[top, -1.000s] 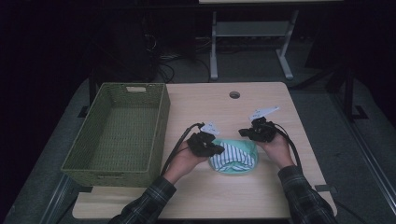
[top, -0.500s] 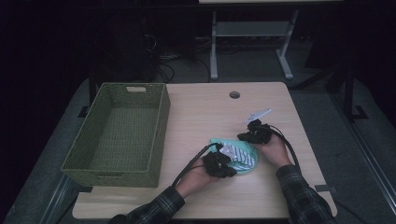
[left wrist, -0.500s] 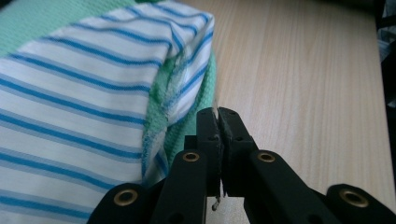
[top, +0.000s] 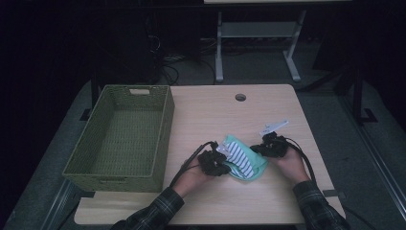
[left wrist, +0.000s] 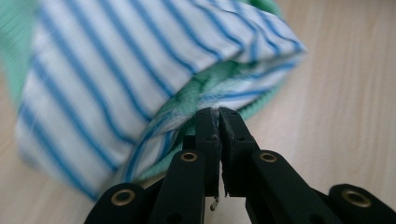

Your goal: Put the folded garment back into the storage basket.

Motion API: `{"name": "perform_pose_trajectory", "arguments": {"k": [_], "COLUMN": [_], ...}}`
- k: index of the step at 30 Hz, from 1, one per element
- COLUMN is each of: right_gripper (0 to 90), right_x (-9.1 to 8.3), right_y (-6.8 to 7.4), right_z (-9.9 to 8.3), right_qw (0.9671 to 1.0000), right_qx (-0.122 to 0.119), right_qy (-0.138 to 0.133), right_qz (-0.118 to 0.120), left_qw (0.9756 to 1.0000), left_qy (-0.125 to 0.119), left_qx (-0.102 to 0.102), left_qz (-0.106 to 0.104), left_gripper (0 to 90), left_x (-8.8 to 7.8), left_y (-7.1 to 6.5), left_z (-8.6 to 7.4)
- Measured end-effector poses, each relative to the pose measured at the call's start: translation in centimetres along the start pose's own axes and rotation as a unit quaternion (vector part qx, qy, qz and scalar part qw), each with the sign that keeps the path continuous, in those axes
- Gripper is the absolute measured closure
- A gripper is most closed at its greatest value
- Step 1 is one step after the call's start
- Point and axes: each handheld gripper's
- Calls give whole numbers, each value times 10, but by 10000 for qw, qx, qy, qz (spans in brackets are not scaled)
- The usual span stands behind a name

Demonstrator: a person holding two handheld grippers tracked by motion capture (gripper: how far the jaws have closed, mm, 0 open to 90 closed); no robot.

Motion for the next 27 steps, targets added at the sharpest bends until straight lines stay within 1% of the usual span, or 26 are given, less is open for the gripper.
{"name": "perform_pose_trajectory", "arguments": {"k": [2,3,5,6,7,8,9,10,11,12,13,14,15,17,18,19,20,22,23,24,25,26,27], "right_gripper": [900,900,900,900,900,900,900,900,900,900,900,900,900,900,900,900,900,899,895,885,855,829,829], "right_x": [-4,-7,-8,-10,-11,-12,-14,-15,-16,-16,-17,-17,-18,-20,-22,-22,-24,-24,-25,-26,-29,-31,-31], "right_y": [4,9,11,14,16,19,22,24,30,30,33,35,38,42,45,45,49,49,49,48,45,43,43], "right_z": [-3,-6,-8,-9,-10,-11,-13,-14,-17,-17,-18,-19,-20,-21,-23,-23,-25,-25,-26,-28,-31,-32,-32], "right_qw": [10000,10000,9999,9999,9999,9999,9998,9997,9995,9995,9995,9993,9993,9990,9987,9987,9987,9987,9989,9990,9994,9994,9994], "right_qx": [-8,-12,-19,-27,-79,-60,-132,-122,-170,-170,-184,-223,-202,-239,-301,-301,-293,-311,-255,-248,-124,-90,-90], "right_qy": [-18,-44,-77,-64,-87,-49,-74,-39,-69,-69,-56,-77,-57,-60,-95,-95,-110,-130,-132,-176,-194,-243,-243], "right_qz": [22,48,68,89,110,148,161,194,250,250,264,297,324,360,395,395,400,382,376,340,274,210,210], "left_qw": [9999,9999,9997,9996,9996,9994,9995,9993,9993,9993,9993,9992,9990,9990,9990,9990,9990,9990,9990,9991,9991,9991,9991], "left_qy": [-66,-22,-54,-36,-18,-60,-24,-64,-51,-51,-26,-38,-77,-77,-69,-54,-57,-54,-68,-56,-41,-42,-18], "left_qx": [-87,-75,-150,-155,-176,-211,-188,-254,-243,-243,-234,-261,-299,-279,-285,-279,-281,-287,-294,-277,-269,-266,-258], "left_qz": [85,127,178,212,224,253,266,282,283,283,304,299,316,332,328,331,330,325,322,330,333,339,339], "left_gripper": [863,863,864,865,867,869,869,870,873,873,873,873,873,873,873,873,873,873,871,867,846,836,836], "left_x": [-4,-7,-10,-11,-12,-12,-13,-13,-14,-14,-14,-14,-13,-14,-14,-14,-13,-14,-14,-15,-15,-16,-17], "left_y": [5,8,13,16,18,21,23,25,28,28,29,30,31,33,34,34,35,35,35,35,35,35,34], "left_z": [-3,-5,-7,-8,-8,-9,-9,-9,-10,-10,-10,-10,-10,-10,-9,-9,-9,-9,-9,-9,-9,-9,-8]}}
Point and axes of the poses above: each handheld gripper's, and its own axes: x roughly forward along the jaws, z roughly out of its top, y roughly to its left, and after that the axes turned 7 degrees about -z, right-handed
